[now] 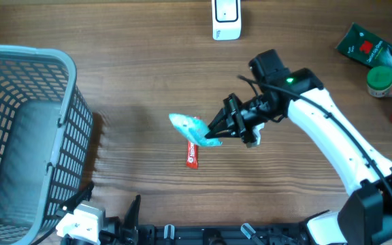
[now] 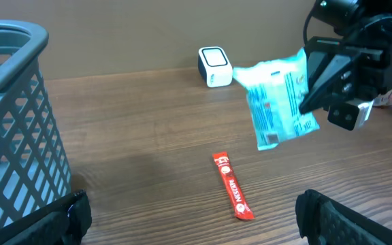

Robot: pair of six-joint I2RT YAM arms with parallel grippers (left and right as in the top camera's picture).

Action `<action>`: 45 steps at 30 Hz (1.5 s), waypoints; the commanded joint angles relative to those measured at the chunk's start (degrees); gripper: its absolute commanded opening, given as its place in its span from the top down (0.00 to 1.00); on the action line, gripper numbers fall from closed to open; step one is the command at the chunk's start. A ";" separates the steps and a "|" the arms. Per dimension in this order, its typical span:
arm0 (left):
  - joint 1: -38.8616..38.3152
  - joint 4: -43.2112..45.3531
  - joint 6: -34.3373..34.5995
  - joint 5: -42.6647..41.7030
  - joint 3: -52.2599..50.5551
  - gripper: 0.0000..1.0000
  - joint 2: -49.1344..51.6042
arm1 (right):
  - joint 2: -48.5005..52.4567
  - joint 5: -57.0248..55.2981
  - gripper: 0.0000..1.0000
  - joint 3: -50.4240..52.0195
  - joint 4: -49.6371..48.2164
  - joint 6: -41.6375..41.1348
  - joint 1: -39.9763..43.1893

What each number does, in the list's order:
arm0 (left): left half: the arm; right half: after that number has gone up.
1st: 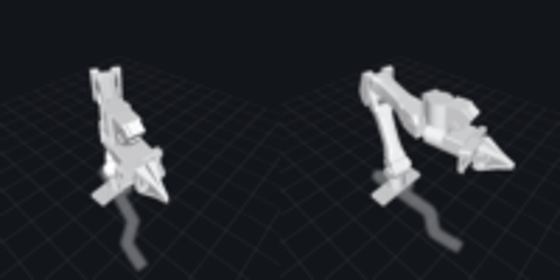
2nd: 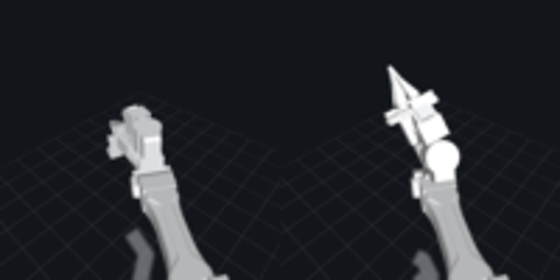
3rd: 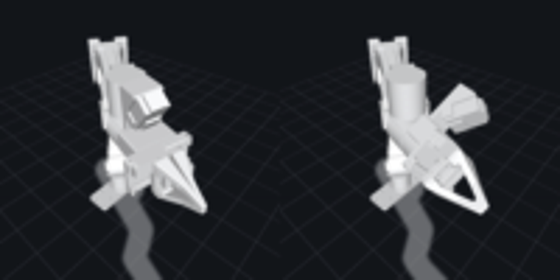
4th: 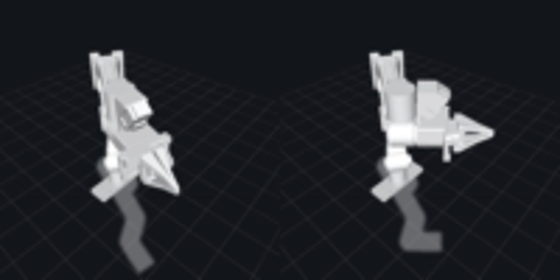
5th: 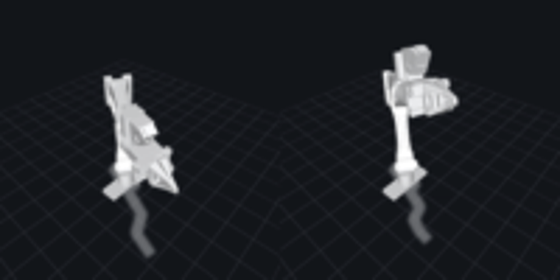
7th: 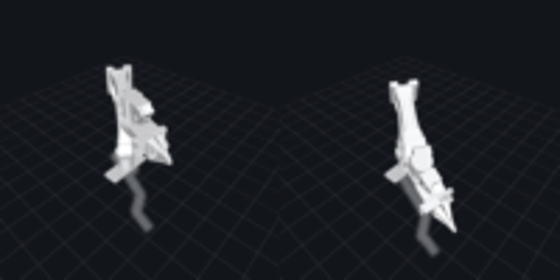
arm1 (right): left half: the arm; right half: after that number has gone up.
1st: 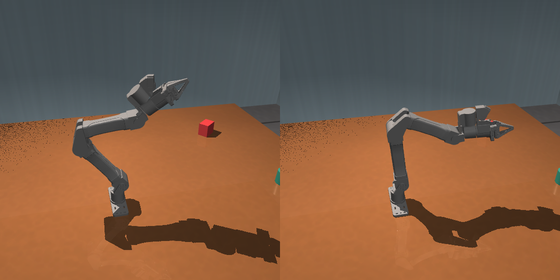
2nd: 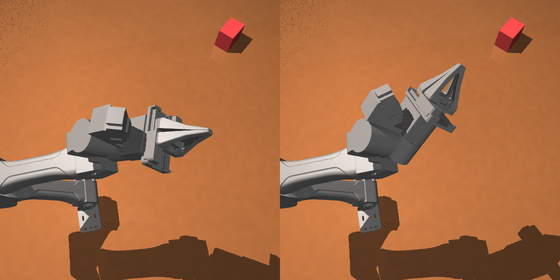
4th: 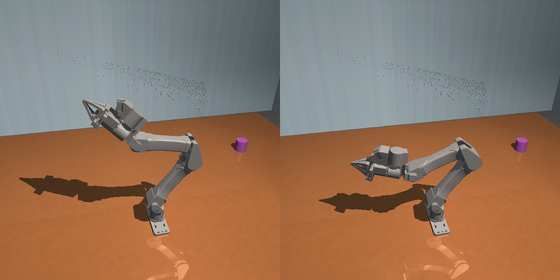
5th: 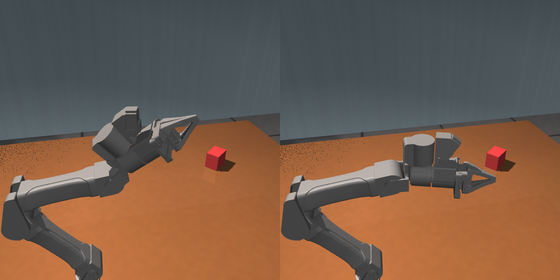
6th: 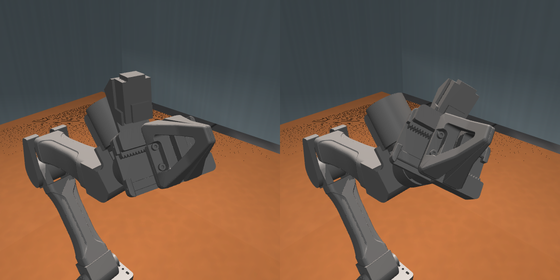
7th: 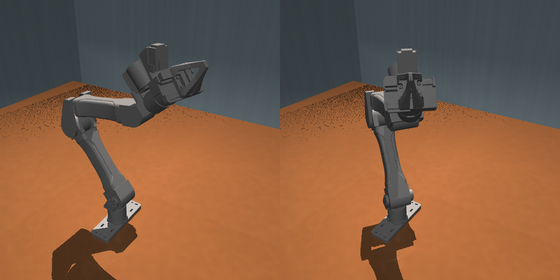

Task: Scan the item barcode
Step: 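Reach right gripper to the light-blue tissue pack and grasp it, then lift the tissue pack and hold it at the white scanner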

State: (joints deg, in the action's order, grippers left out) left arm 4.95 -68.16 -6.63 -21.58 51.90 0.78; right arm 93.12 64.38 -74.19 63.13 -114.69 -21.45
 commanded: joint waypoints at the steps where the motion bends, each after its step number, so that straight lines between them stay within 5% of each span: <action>1: -0.24 0.13 -0.66 -0.90 -0.15 0.00 -0.42 | 4.37 7.32 0.95 -0.37 4.04 -3.78 3.61; 7: -0.24 0.13 -0.66 -0.90 -0.15 0.00 -0.39 | 13.68 8.24 0.96 -0.35 29.05 1.27 8.44; 15: -0.24 0.13 -0.66 -0.90 -0.15 0.00 -0.39 | 14.95 8.17 0.96 -0.31 29.18 4.61 8.81; 22: -0.24 0.13 -0.66 -0.90 -0.15 0.00 -0.39 | 14.95 8.48 0.96 -0.37 25.83 61.79 9.16; 25: -0.24 0.13 -0.66 -0.90 -0.15 0.00 -0.42 | 14.95 2.49 0.96 -0.37 19.15 73.37 9.16; 26: -0.24 0.13 -0.66 -0.90 -0.15 0.00 -0.42 | 14.95 -3.65 0.96 -0.37 8.50 73.79 9.16; 34: -0.24 0.13 -0.66 -0.90 -0.15 0.00 -0.39 | 14.95 -16.72 0.95 -0.37 -26.05 70.47 9.09; 45: -0.24 0.13 -0.66 -0.90 -0.15 0.00 -0.39 | 19.89 -22.82 0.95 -0.37 -67.43 43.15 9.11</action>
State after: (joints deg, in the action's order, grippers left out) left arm 4.95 -68.14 -6.63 -21.58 51.90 0.78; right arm 109.21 44.91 -74.00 1.96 -61.49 -12.49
